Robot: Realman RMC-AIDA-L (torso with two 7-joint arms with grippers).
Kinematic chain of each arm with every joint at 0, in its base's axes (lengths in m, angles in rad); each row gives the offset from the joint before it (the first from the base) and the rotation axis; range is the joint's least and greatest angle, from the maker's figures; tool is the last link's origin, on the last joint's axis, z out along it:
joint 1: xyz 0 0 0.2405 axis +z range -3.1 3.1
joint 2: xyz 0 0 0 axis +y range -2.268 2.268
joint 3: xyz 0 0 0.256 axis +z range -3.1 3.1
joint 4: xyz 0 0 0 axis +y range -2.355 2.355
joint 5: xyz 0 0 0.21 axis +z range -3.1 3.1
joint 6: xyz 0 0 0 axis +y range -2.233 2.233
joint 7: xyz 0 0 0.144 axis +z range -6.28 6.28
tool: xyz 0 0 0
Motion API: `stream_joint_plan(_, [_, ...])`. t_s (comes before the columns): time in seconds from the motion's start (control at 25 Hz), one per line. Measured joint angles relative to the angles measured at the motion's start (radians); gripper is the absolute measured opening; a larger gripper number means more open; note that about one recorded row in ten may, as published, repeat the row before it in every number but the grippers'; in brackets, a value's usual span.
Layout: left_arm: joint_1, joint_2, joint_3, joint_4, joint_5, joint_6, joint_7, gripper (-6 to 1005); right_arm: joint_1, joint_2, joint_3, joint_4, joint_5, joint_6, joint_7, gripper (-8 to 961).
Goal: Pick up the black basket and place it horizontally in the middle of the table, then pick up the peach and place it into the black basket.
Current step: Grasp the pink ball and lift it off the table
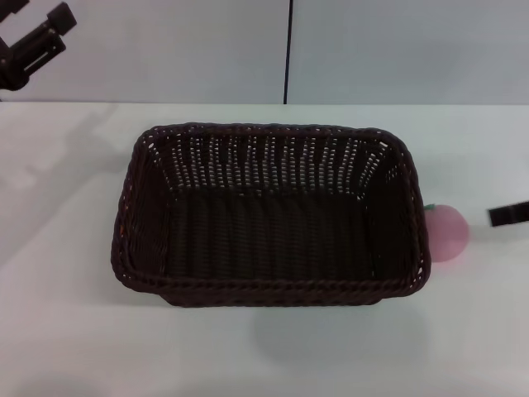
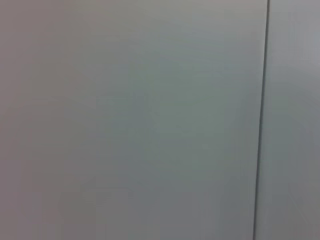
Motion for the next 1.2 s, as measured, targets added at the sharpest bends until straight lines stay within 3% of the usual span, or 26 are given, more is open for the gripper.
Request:
stream_joint_plan(0.32, [-0.01,0.001,0.002,-0.012,0.005,-0.003,-0.006,774,0.05,-0.002,-0.02,0.199,-0.001,0.124,-0.049,697])
stream_joint_plan(0.56, [-0.022,0.002,0.002,-0.022,0.004,-0.004,-0.007,773,0.05,-0.004,-0.022,0.234,-0.004,0.149,-0.056,692])
stream_joint_plan(0.8, [-0.028,0.002,0.002,-0.039,0.004,-0.003,-0.007,773,0.032,-0.004,0.002,0.226,-0.004,0.185,-0.051,464])
stream_joint_plan(1.04, [-0.029,0.001,0.002,-0.058,0.0,0.0,-0.01,773,0.022,-0.004,0.106,0.222,0.019,0.201,-0.055,329])
stream_joint_plan(1.2, [-0.034,0.001,0.002,-0.08,-0.003,0.002,-0.011,772,-0.006,-0.003,0.12,0.188,0.092,0.195,-0.065,239])
